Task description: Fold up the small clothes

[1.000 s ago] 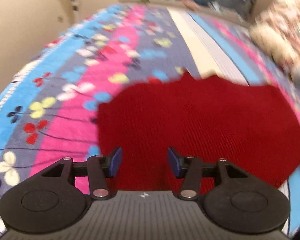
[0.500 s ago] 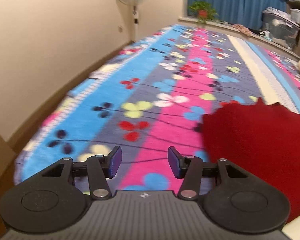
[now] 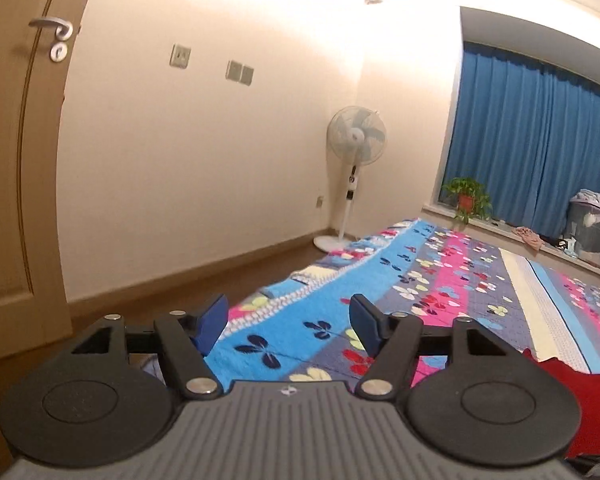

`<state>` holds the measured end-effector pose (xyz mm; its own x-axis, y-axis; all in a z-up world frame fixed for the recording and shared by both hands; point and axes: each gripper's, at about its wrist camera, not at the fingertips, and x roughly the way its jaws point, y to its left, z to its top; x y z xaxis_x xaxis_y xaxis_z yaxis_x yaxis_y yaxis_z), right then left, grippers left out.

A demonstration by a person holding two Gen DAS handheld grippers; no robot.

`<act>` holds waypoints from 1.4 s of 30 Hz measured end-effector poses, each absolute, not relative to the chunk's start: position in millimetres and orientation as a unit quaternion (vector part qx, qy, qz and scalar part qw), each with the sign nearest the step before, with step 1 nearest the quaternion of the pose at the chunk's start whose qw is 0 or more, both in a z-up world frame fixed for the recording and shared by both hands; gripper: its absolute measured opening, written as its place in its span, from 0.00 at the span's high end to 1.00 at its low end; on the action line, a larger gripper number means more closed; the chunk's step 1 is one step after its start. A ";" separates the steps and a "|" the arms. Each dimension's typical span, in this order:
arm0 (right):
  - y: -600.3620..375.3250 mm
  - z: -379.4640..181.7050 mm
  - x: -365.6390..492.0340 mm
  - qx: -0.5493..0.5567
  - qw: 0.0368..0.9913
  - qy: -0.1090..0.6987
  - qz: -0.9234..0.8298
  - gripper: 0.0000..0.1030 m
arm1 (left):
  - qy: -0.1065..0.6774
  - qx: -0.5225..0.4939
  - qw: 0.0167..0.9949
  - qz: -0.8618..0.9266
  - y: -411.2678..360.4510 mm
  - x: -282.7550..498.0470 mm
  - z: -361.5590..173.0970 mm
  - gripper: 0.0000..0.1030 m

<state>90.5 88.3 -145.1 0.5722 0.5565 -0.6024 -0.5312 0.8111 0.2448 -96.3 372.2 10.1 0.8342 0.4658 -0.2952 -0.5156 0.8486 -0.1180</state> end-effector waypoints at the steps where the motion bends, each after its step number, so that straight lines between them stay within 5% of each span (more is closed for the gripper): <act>1: 98.1 -150.0 90.0 0.013 0.881 0.356 0.313 0.27 | 0.134 -0.096 0.951 0.260 374.6 -94.7 8.8 0.30; 7: 149.3 -149.5 69.3 -0.103 0.885 0.318 0.323 0.18 | 0.167 -0.115 0.942 0.267 392.4 -83.6 2.1 0.30; 11: 182.0 -168.0 57.4 -0.266 0.867 0.295 0.300 0.22 | 0.170 -0.122 0.940 0.271 396.7 -78.9 -0.5 0.30; 12: 181.0 -167.6 59.0 -0.259 0.869 0.298 0.298 0.25 | 0.170 -0.122 0.939 0.272 396.6 -78.5 -0.4 0.30; 13: 179.5 -166.5 60.6 -0.258 0.871 0.298 0.293 0.43 | 0.170 -0.121 0.939 0.272 396.0 -77.5 0.2 0.30; 14: 178.2 -164.7 61.3 -0.267 0.874 0.292 0.282 0.49 | 0.170 -0.120 0.940 0.271 396.0 -77.6 0.1 0.30; 18: 154.2 -146.7 78.6 -0.192 0.875 0.323 0.307 0.65 | 0.173 -0.113 0.940 0.270 392.9 -72.3 -0.9 0.30; 23: 72.6 -99.3 126.5 0.059 0.877 0.369 0.301 0.82 | 0.174 -0.129 0.938 0.270 394.1 -70.0 -0.1 0.30; 31: -167.5 -97.9 126.6 0.369 0.879 0.296 0.055 0.84 | 0.182 -0.126 0.939 0.264 384.1 -59.9 1.9 0.30; 37: -255.2 -173.5 104.5 0.440 0.810 0.360 -0.143 0.75 | 0.186 -0.123 0.943 0.245 362.6 -39.6 5.8 0.30; 42: -260.5 -148.6 93.0 0.405 0.843 0.320 -0.153 0.59 | 0.184 -0.101 0.953 0.220 336.0 -21.7 9.7 0.30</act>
<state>93.0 -260.5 -148.6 0.7487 0.0008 -0.6629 0.5175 0.6242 0.5852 -21.7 336.0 9.7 0.8354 0.3821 -0.3951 -0.4565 0.8827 -0.1117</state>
